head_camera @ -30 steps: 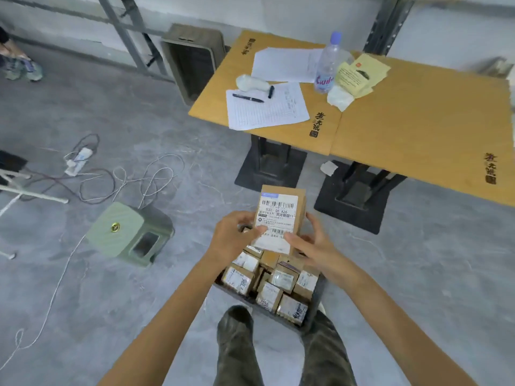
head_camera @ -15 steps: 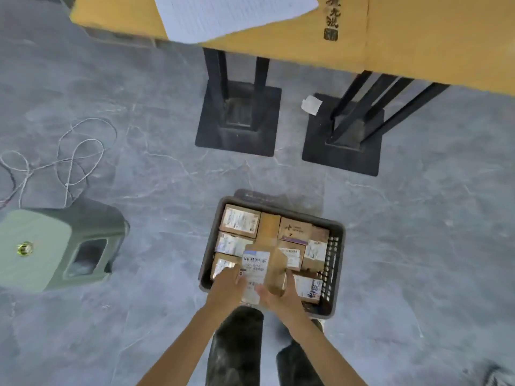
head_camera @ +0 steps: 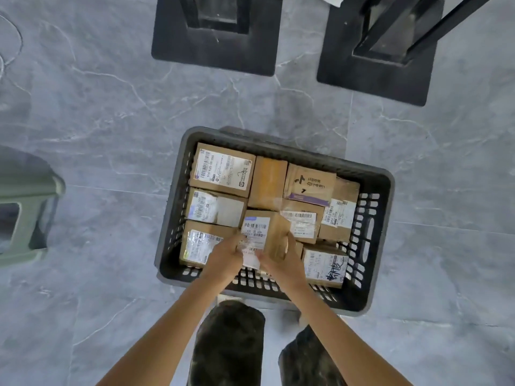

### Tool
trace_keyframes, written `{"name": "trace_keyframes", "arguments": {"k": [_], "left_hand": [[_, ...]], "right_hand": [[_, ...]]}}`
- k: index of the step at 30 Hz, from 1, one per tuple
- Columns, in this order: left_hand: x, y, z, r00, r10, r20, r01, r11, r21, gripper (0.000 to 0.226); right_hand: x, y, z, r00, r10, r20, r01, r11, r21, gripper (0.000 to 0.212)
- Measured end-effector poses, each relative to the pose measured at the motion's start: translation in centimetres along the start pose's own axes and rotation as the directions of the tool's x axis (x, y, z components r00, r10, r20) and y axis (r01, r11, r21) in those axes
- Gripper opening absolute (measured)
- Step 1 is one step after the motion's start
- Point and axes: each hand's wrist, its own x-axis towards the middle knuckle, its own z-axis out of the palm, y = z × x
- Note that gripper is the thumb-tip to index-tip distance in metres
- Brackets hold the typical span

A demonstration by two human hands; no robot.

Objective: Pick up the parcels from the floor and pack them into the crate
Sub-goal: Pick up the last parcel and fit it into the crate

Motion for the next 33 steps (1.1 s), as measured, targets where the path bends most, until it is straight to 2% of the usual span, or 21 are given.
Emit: {"name": "trace_keyframes", "arguments": {"k": [2,5,9,12,13,14,15,16,18,20,21,22,24,28,30,31,32,33], "left_hand": [[1.6,-0.7,0.3,0.999,-0.002,-0.04,0.0,0.999,-0.051,0.043],[2.7,-1.7,1.0,1.0,0.023,0.01,-0.022,0.998,-0.053,0.045],[3.8,-2.5,1.3,0.999,0.01,0.051,-0.01,1.0,-0.007,0.044],[4.5,-3.5,0.7,0.99,0.103,0.093,-0.124,0.96,0.252,0.049],[4.6,-3.7,0.5,0.986,0.103,0.131,-0.148,0.902,0.406,0.058],[4.6,-3.7,0.2,0.98,0.109,0.164,-0.184,0.801,0.569,0.066],[4.8,-3.8,0.0,0.976,0.117,0.185,-0.212,0.717,0.664,0.072],[4.8,-3.6,-0.1,0.976,0.132,0.175,-0.216,0.706,0.674,0.073],[5.3,-3.5,-0.1,0.978,0.137,0.155,-0.202,0.791,0.578,0.065],[5.4,-3.7,0.4,0.977,0.102,0.185,-0.15,0.951,0.271,0.057],[5.3,-3.8,0.7,0.977,0.1,0.189,-0.124,0.985,0.12,0.055],[5.1,-4.0,1.0,0.979,0.104,0.173,-0.114,0.992,0.048,0.057],[4.8,-4.4,1.4,0.985,0.125,0.122,-0.134,0.988,0.071,0.063],[4.9,-5.5,1.7,0.98,0.154,0.125,-0.168,0.98,0.11,0.066],[4.8,-5.9,1.2,0.977,0.167,0.135,-0.196,0.951,0.239,0.072],[4.8,-5.9,0.8,0.976,0.179,0.121,-0.213,0.889,0.405,0.074],[5.0,-5.9,0.4,0.961,0.256,0.101,-0.267,0.777,0.57,0.073],[5.2,-6.0,-0.1,0.933,0.343,0.108,-0.325,0.675,0.663,0.072]], "right_hand": [[1.1,0.1,-0.1,0.999,-0.048,0.007,0.049,0.998,-0.033,0.101],[1.9,-0.2,0.8,0.994,-0.105,-0.044,0.102,0.993,-0.053,0.113],[1.4,-0.5,2.3,0.993,-0.045,-0.107,0.028,0.988,-0.154,0.116],[0.8,-0.7,2.7,0.985,-0.051,-0.166,0.004,0.962,-0.274,0.116],[0.8,-0.7,2.7,0.982,-0.054,-0.18,-0.004,0.952,-0.307,0.116],[0.8,-0.7,2.8,0.98,-0.052,-0.19,-0.016,0.941,-0.337,0.115],[0.9,-0.7,2.9,0.979,-0.047,-0.201,-0.029,0.932,-0.36,0.115],[0.9,-0.6,3.1,0.976,-0.051,-0.214,-0.035,0.924,-0.381,0.114],[0.8,-0.7,3.2,0.968,-0.067,-0.243,-0.04,0.911,-0.41,0.113],[0.7,-0.6,3.2,0.962,-0.087,-0.259,-0.038,0.895,-0.444,0.112],[0.7,-0.6,3.2,0.962,-0.094,-0.258,-0.038,0.885,-0.464,0.111],[0.6,-0.7,3.1,0.962,-0.101,-0.252,-0.035,0.873,-0.486,0.11],[0.4,-0.7,3.2,0.96,-0.111,-0.257,-0.037,0.859,-0.511,0.107],[0.3,-1.0,3.6,0.958,-0.112,-0.264,-0.044,0.851,-0.523,0.104],[0.2,-1.2,3.6,0.959,-0.105,-0.262,-0.045,0.858,-0.512,0.103],[0.2,-1.3,3.6,0.959,-0.101,-0.265,-0.049,0.861,-0.505,0.102],[0.0,-1.4,3.6,0.959,-0.096,-0.267,-0.054,0.862,-0.504,0.102],[-0.1,-1.4,3.6,0.958,-0.092,-0.27,-0.06,0.859,-0.508,0.102]]}}
